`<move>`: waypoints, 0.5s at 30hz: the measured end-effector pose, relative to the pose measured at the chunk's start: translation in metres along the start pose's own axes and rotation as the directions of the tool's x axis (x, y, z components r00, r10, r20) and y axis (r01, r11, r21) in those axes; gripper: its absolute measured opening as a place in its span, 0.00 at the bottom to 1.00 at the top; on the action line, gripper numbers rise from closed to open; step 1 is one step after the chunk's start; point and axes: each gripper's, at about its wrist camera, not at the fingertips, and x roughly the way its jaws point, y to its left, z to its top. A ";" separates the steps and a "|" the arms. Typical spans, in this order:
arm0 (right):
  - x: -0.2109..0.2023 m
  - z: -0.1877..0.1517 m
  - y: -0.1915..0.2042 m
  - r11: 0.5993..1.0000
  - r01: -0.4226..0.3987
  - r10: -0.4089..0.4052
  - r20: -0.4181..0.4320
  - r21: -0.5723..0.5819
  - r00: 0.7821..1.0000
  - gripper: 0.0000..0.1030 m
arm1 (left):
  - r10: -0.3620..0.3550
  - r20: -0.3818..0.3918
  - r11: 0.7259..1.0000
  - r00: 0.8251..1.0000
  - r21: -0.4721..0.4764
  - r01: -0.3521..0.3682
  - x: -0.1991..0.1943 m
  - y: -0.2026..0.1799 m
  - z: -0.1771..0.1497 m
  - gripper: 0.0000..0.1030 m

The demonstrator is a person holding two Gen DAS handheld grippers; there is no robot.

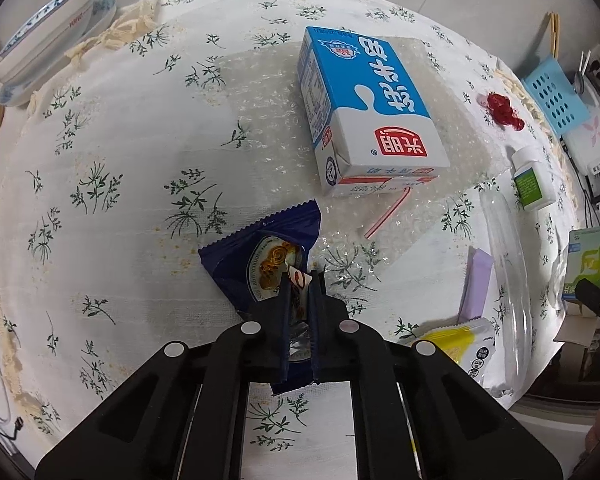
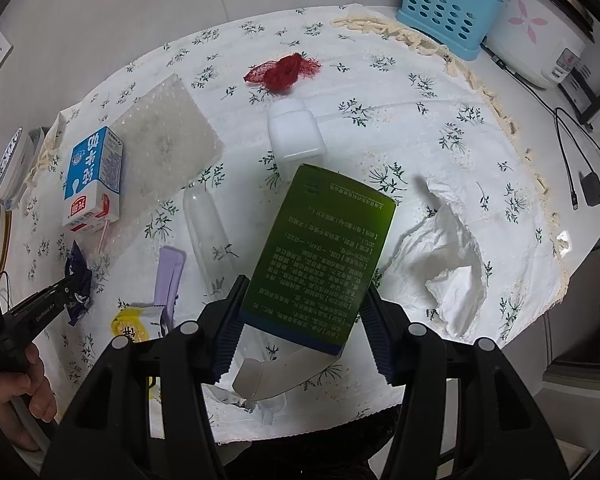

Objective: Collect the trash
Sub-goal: 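Carry the blue wrapper and green box down over the black trash bin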

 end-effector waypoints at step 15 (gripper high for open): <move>-0.036 -0.017 0.002 0.999 -0.016 0.018 0.066 -0.030 0.998 0.51 | -0.038 0.114 0.999 0.993 0.025 0.035 -0.068 -0.005 -0.028 0.06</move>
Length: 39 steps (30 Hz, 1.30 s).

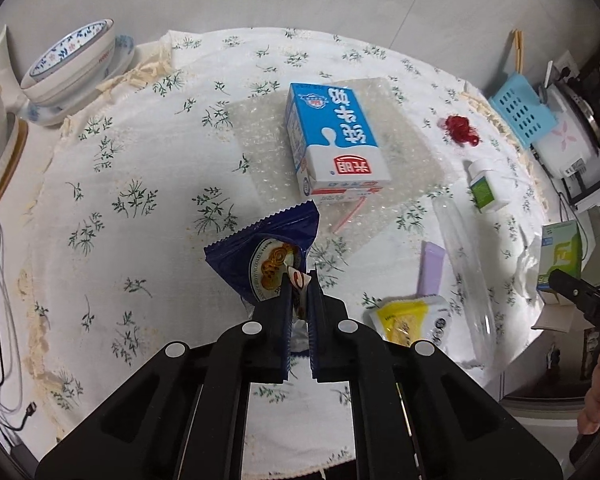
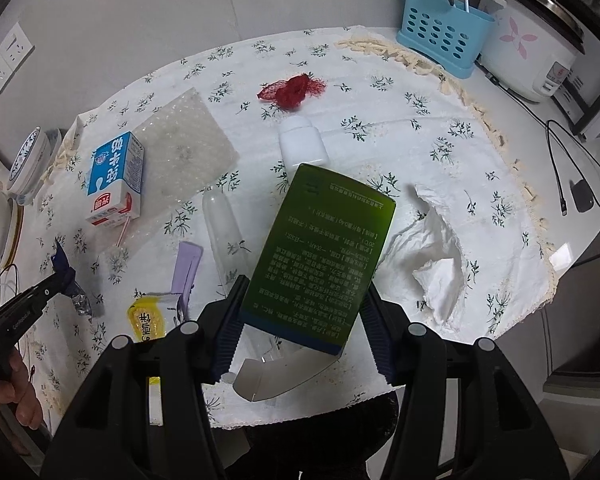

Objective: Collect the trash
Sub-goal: 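Carry the blue wrapper and green box down over the black trash bin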

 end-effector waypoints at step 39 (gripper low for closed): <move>-0.059 -0.119 -0.061 0.950 -0.191 0.197 0.000 -0.246 0.980 0.51 | -0.015 0.023 0.999 1.000 -0.049 0.016 -0.064 -0.128 -0.167 0.06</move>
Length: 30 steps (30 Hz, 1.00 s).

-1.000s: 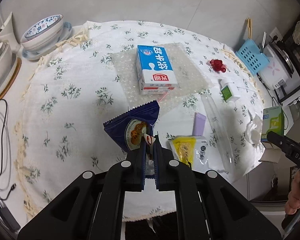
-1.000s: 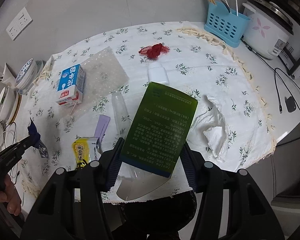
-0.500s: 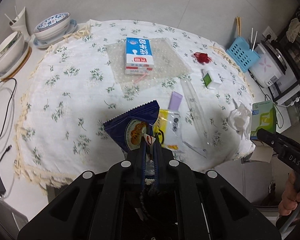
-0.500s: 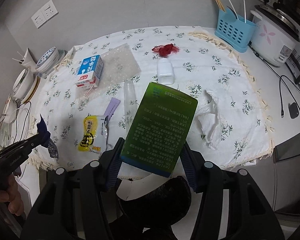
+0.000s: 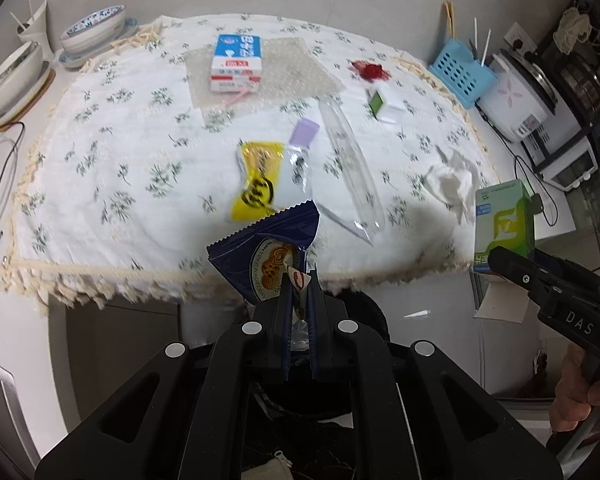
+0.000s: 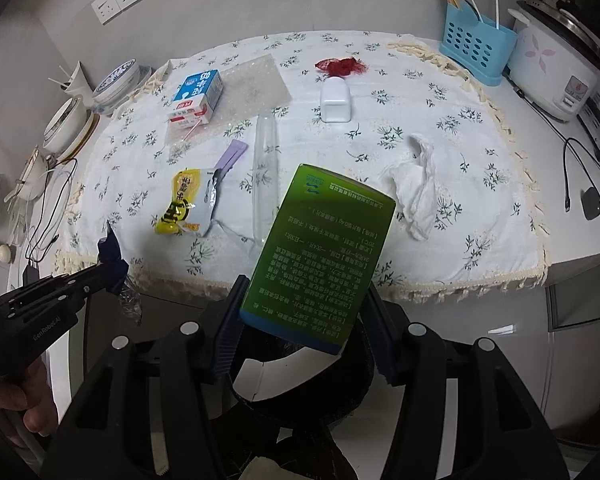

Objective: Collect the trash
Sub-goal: 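Carry the blue wrapper and green box down over the black trash bin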

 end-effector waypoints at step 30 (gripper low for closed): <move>0.074 -0.101 -0.018 0.998 0.002 -0.007 -0.101 -0.055 0.995 0.51 | 0.012 -0.079 1.000 0.997 -0.011 -0.013 0.086 -0.023 -0.100 0.06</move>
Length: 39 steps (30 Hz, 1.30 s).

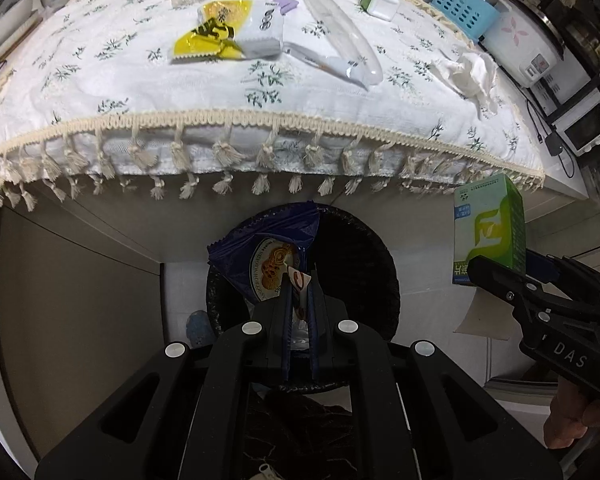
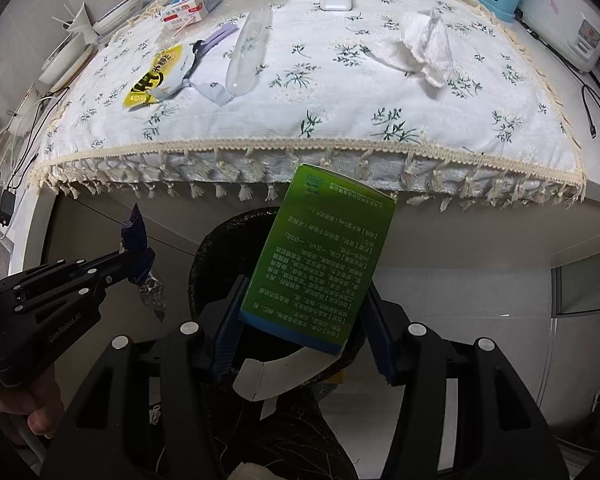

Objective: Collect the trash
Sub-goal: 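Carry the blue wrapper and green box down over the black trash bin, then open the left tool over the bin while the right tool releases the green box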

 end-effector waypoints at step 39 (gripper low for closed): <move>0.012 -0.008 -0.009 1.000 0.020 -0.019 -0.027 0.015 0.999 0.51 | 0.003 0.008 1.000 1.000 0.017 -0.003 0.031 -0.008 0.005 0.69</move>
